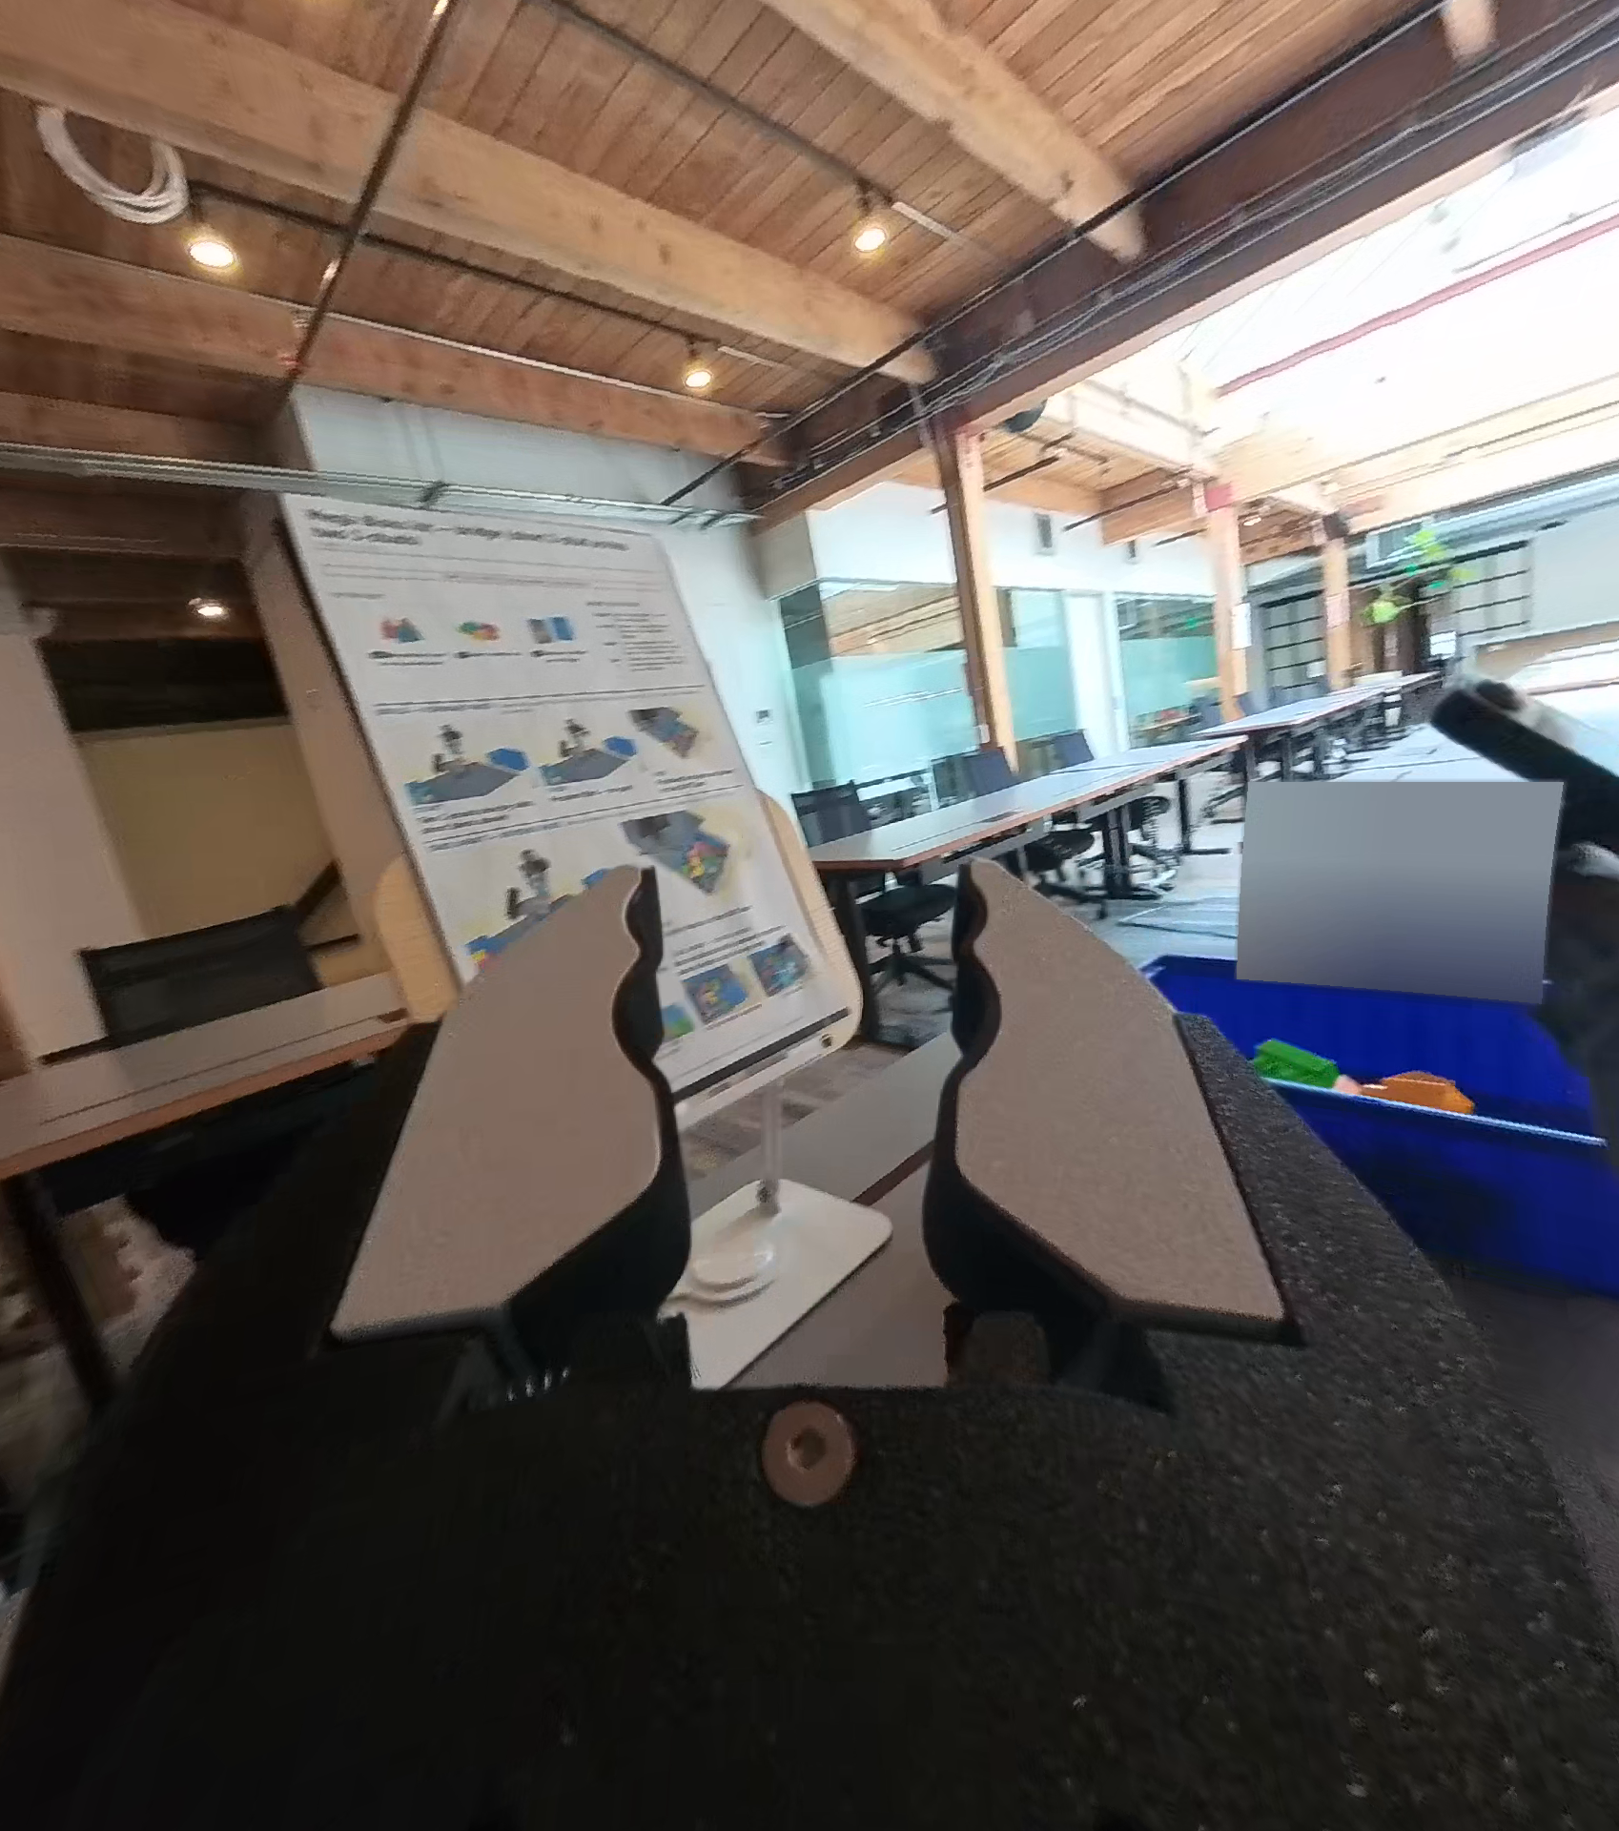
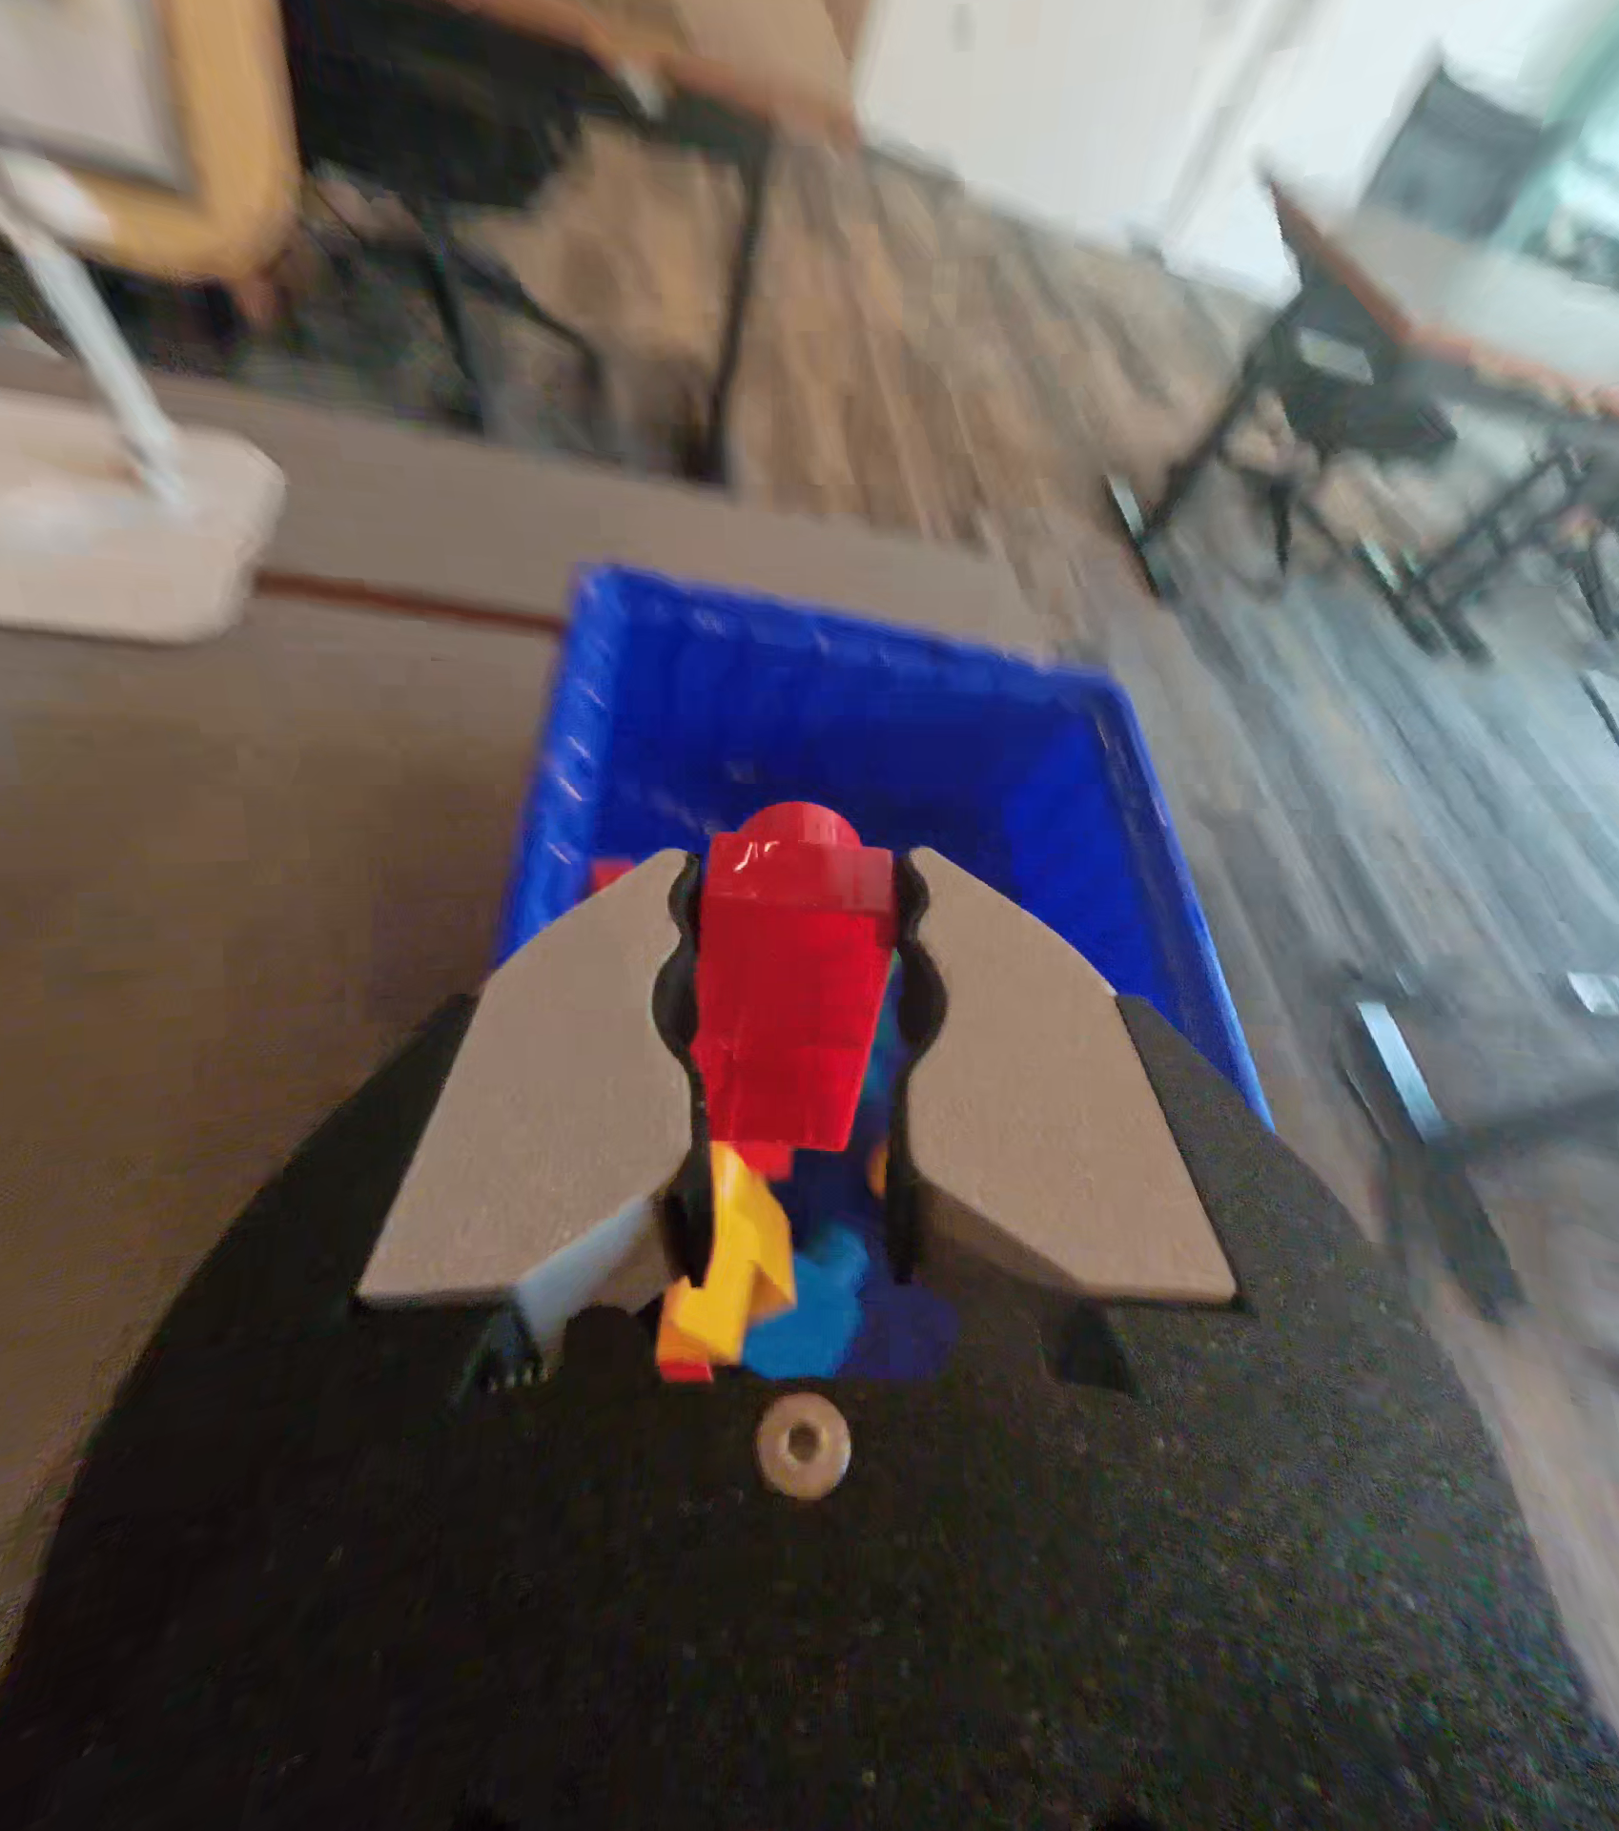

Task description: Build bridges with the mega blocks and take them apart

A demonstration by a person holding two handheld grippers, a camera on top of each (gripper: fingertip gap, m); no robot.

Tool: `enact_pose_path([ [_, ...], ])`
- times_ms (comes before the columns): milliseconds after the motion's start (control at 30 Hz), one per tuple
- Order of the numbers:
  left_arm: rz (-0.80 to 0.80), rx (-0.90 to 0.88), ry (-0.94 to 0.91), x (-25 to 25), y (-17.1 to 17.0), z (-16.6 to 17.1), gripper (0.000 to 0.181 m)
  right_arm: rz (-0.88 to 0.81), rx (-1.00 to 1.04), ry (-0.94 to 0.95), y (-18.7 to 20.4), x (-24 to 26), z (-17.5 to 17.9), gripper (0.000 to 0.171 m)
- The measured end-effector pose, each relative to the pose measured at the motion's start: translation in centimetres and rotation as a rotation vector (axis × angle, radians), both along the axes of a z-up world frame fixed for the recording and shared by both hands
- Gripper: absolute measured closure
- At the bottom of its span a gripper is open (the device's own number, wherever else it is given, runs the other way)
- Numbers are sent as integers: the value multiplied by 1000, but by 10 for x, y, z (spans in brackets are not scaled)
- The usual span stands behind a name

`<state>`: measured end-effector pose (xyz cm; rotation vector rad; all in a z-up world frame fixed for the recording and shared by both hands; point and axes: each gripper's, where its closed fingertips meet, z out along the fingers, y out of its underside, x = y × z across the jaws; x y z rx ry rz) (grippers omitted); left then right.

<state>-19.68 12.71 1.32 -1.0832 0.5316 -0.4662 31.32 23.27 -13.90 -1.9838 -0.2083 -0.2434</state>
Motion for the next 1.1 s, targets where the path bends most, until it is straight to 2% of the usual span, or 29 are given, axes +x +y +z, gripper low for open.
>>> enact_pose_path([
  [100,100,-30,21,-19,4,-5,127,-117,-182,-42,-7,29,-36,135],
  [333,483,-127,89,-89,3,-21,128,-168,-367,3,-12,44,-77,134],
  [500,598,-167,111,-113,-7,-26,128,-167,-452,50,-15,44,-95,131],
  [533,607,-171,113,-116,-8,-27,128,-188,-453,61,-15,46,-96,121],
  [667,650,-192,127,-124,-13,-29,128,-221,-393,96,-12,49,-86,103],
  [767,693,-237,144,-132,-17,-34,130,-186,-249,118,-6,45,-60,105],
  [900,743,-388,134,-157,-14,-52,145,-136,-79,138,-7,38,-27,109],
  [1100,805,-679,209,-235,16,-93,147,-91,6,143,-16,29,-5,110],
])
